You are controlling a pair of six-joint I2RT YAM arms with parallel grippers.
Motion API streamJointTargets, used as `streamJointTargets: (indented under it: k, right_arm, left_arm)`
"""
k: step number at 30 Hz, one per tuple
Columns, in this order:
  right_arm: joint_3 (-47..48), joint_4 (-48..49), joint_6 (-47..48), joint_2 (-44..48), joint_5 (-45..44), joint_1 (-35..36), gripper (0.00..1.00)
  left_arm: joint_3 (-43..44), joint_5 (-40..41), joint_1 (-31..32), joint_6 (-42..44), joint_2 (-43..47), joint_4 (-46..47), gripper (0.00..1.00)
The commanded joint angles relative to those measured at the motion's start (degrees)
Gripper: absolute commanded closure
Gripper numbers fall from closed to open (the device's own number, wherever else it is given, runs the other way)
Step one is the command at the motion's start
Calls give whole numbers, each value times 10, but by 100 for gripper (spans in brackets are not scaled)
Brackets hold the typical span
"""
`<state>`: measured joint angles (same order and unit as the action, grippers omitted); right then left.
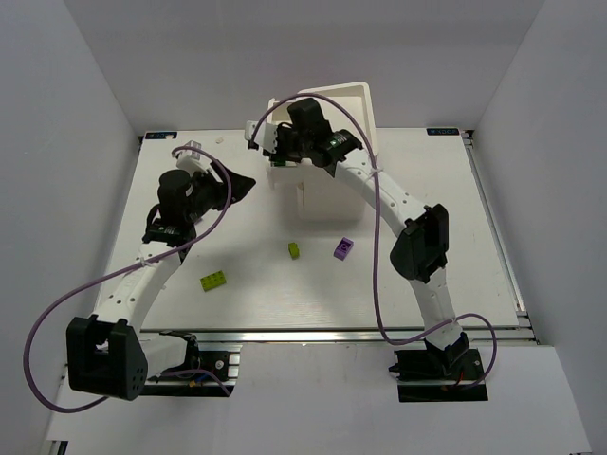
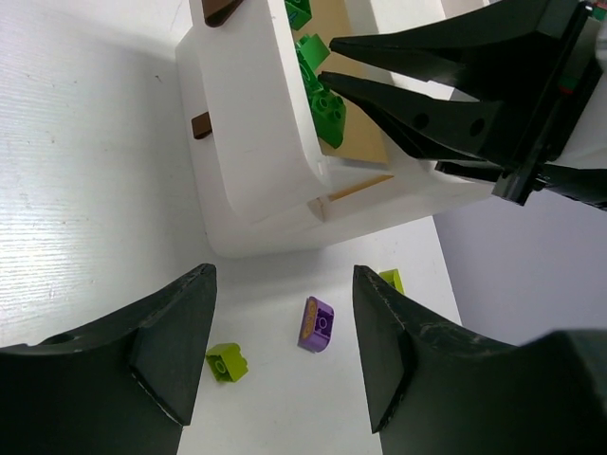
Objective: Sort the legos into containers by color
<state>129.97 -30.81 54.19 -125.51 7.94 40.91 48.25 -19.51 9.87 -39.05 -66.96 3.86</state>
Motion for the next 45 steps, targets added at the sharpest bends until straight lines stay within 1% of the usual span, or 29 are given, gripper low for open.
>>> streamJointTargets:
  k: [1, 3, 4, 5, 6, 7, 8, 9, 10, 11, 12, 13, 14, 15, 18, 19, 21, 23, 26, 29, 30, 32, 33, 35, 36, 39, 42, 44, 45]
  right_arm:
    - [-21, 35, -38, 56, 85, -21, 72]
    - [-61, 104, -68, 91, 137, -26, 67]
    - [-78, 129, -103, 123, 176, -27, 66]
    - [-93, 169, -122, 133, 190, -28, 61]
    - [-93, 184, -141, 146, 200, -28, 58]
    - [-90, 198, -160, 152, 205, -30, 55]
    - [-88, 211, -203, 158, 197, -32, 54]
    - [-91, 251, -227, 172, 187, -35, 54]
    - [-98, 273, -249, 180, 145, -33, 57]
    - [-104, 292, -269, 189, 122, -42, 67]
    - [-119, 326, -274, 205, 101, -43, 72]
    - [-123, 332, -274, 209, 43, -46, 79]
    - [-125, 335, -276, 212, 4, -49, 100]
    - [-125, 335, -277, 215, -71, -51, 100]
    - [-130, 316, -283, 208, -184, -76, 100]
    - [-131, 286, -291, 207, -238, -92, 100]
    - [-151, 246, -321, 211, -266, -124, 100]
    - [-177, 232, -341, 221, -268, -168, 100]
    - [-206, 205, -366, 229, -262, -208, 100]
    - [-207, 173, -392, 224, -241, -251, 97]
    - [-199, 155, -399, 209, -223, -259, 96]
    - [-172, 96, -420, 188, -188, -284, 94]
    - [-166, 81, -424, 170, -134, -289, 94]
    - [-161, 52, -425, 148, -61, -307, 94]
    - [-156, 47, -422, 142, 10, -306, 95]
    - [-124, 20, -422, 106, 97, -311, 95]
    - [-103, 3, -427, 77, 158, -315, 95]
    - [-103, -3, -427, 67, 199, -316, 94]
    - [-104, -6, -426, 66, 236, -316, 93]
  left_arm:
    - [0, 2, -4, -4, 1, 18, 31]
    - [4, 9, -4, -4, -11, 19, 29]
    - [7, 13, -4, -4, -19, 22, 28]
    - [14, 14, -4, -5, -27, 27, 28]
    - [20, 13, -4, -7, -52, 38, 28]
    - [29, 12, -4, -6, -69, 40, 30]
    - [50, 11, -4, -9, -87, 42, 33]
    - [62, 10, -4, -9, -105, 42, 38]
    - [75, 8, -4, -12, -141, 40, 55]
    - [101, 8, -4, -13, -158, 37, 62]
    - [112, 8, -4, -12, -173, 37, 66]
    - [121, 1, -4, -15, -200, 40, 71]
    - [129, -5, -4, -16, -214, 47, 72]
    - [149, -9, -4, -15, -228, 46, 72]
    - [193, -29, -4, -12, -281, 41, 72]
    - [203, -37, -4, -12, -294, 43, 71]
    - [225, -66, -4, -13, -326, 60, 68]
    - [235, -96, 2, -16, -347, 82, 66]
    - [252, -132, 7, -35, -371, 130, 64]
    - [257, -176, 7, -65, -396, 189, 64]
    - [257, -191, 12, -80, -407, 211, 64]
    - [253, -203, 12, -90, -413, 234, 63]
    - [252, -208, 12, -98, -418, 250, 63]
    - [253, -221, 17, -105, -427, 271, 62]
    - [253, -224, 17, -114, -432, 279, 62]
    - [258, -230, 17, -131, -447, 301, 60]
    - [272, -226, 23, -142, -458, 311, 59]
    - [286, -221, 23, -142, -469, 305, 59]
    - [300, -219, 23, -143, -473, 304, 58]
